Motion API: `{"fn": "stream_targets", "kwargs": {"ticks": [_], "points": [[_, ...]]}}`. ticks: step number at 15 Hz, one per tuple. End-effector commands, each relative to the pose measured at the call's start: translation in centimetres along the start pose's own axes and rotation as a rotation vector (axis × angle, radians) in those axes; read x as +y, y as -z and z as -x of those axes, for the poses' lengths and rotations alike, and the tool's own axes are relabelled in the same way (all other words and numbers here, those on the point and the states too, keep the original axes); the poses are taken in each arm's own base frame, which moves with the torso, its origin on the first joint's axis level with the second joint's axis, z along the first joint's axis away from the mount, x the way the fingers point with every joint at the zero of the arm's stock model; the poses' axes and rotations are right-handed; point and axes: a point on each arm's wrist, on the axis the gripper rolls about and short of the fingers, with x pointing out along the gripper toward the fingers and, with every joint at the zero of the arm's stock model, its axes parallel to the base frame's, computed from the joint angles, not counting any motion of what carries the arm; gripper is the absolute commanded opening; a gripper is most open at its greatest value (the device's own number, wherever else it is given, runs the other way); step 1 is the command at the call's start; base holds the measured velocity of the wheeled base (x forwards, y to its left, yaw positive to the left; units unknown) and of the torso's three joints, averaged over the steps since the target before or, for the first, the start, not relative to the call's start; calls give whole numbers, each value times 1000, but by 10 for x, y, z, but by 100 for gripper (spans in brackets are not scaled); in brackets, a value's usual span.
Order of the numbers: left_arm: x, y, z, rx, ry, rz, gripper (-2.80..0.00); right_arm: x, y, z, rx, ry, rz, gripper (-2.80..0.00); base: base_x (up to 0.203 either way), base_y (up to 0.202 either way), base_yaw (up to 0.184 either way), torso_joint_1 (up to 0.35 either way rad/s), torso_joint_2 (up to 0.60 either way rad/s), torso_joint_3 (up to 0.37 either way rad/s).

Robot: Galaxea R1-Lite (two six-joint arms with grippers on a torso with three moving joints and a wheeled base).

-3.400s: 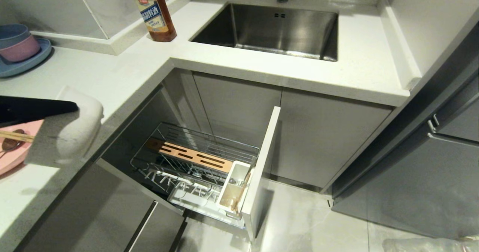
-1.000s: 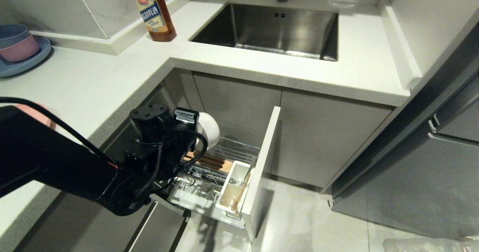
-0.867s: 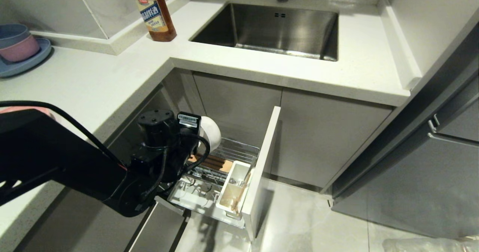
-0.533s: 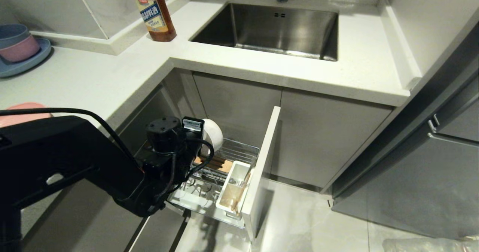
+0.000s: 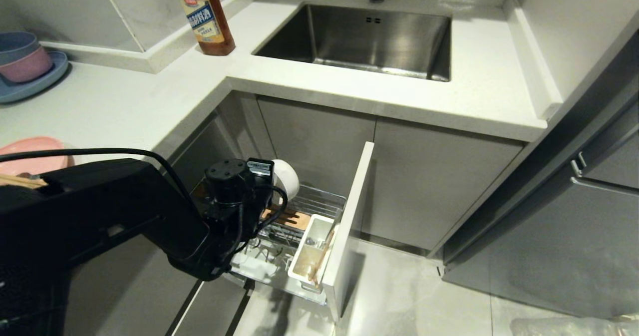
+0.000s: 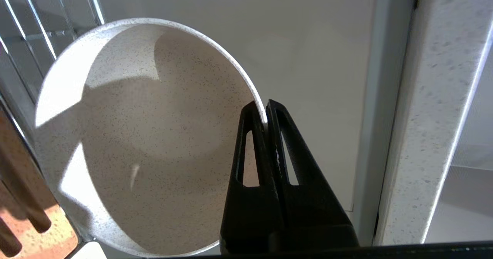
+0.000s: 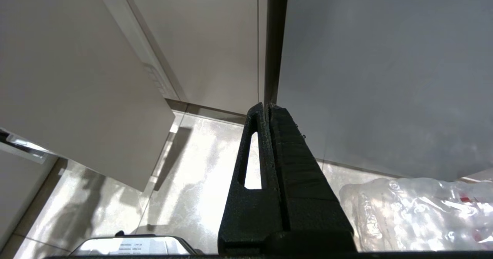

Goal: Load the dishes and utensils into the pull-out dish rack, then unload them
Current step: Pick up the bowl and place it in the cupboard

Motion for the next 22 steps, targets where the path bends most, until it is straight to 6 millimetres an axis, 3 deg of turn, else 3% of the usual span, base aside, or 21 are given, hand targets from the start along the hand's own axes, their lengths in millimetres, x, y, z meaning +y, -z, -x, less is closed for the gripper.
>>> {"fn": "stream_targets", "kwargs": {"ticks": [1,22], "points": [[5,0,-4,0,0,18,-280,0,1,0,4,0,0,-280,0,0,0,0,0,0],[28,4,-35,50,11,106,-280,0,1,0,1,0,0,-280,0,0,0,0,0,0]]}}
